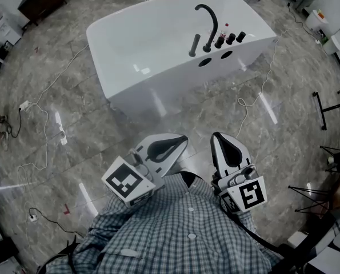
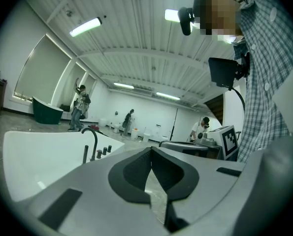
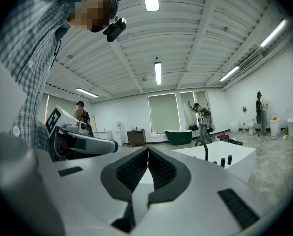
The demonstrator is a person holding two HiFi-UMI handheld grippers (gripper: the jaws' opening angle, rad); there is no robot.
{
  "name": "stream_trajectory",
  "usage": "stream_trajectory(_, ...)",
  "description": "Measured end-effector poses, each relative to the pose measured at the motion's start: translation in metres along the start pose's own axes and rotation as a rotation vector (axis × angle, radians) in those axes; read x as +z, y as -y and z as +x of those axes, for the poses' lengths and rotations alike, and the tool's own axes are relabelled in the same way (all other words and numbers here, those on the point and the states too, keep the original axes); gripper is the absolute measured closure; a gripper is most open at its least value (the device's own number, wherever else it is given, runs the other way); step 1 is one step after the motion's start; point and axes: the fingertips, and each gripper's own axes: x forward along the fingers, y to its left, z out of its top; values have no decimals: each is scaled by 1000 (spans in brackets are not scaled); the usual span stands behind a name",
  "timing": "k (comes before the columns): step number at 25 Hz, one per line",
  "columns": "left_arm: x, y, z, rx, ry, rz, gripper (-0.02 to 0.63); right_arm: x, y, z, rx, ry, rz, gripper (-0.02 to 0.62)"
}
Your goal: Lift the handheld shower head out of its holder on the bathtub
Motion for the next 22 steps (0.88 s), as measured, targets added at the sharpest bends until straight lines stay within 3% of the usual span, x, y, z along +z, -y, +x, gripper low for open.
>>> stream_trajectory(15,1,28,29,77,38,0,597,5,30,-29,70,32,41,578)
stream_trajectory(22,-9,40,43,117,60,-15,597,-14,53,-42,86,-29,3,578)
